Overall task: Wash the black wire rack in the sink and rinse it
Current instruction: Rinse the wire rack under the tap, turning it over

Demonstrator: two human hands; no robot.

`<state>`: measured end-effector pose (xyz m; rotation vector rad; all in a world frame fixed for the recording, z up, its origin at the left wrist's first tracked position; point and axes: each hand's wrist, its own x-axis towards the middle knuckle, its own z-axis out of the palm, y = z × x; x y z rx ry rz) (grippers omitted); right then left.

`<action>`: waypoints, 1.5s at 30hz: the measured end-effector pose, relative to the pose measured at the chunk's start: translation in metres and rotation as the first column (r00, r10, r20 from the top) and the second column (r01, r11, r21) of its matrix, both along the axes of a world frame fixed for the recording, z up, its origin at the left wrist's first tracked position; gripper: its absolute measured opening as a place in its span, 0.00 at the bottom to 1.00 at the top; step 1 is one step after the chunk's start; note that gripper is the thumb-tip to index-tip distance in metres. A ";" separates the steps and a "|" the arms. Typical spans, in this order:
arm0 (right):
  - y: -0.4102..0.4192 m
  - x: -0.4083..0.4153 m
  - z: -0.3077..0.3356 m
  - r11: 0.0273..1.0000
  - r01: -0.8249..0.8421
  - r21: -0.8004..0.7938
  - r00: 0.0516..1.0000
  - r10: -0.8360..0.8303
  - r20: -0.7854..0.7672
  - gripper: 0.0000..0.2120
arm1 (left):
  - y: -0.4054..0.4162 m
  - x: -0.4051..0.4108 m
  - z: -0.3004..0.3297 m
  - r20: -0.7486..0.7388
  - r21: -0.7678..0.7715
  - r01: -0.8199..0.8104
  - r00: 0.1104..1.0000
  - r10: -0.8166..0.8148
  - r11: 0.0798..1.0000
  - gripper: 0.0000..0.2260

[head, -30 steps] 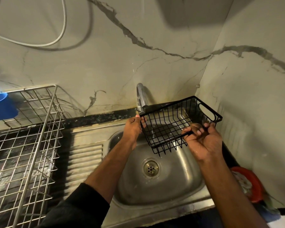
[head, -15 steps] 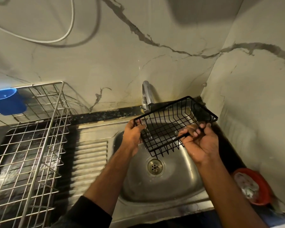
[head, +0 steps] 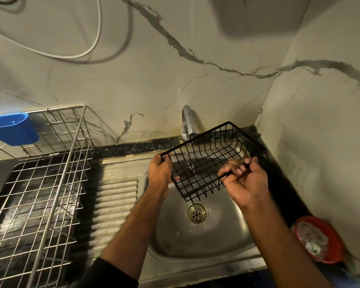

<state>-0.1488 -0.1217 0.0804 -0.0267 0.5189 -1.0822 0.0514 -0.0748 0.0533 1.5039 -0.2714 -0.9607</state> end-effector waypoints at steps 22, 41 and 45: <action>0.015 0.010 -0.004 0.998 -0.056 0.007 0.998 0.056 -0.021 0.22 | 0.025 0.017 -0.005 0.052 -0.013 -0.069 0.996 0.069 0.998 0.10; 0.035 0.012 -0.004 0.996 -0.057 0.070 0.996 0.061 -0.069 0.22 | 0.046 0.019 -0.020 -0.051 0.006 -0.069 0.996 0.069 0.998 0.07; 0.031 0.018 -0.007 0.996 -0.070 0.047 0.994 0.074 -0.083 0.22 | 0.048 0.023 -0.018 -0.045 0.002 -0.070 0.997 0.070 0.998 0.09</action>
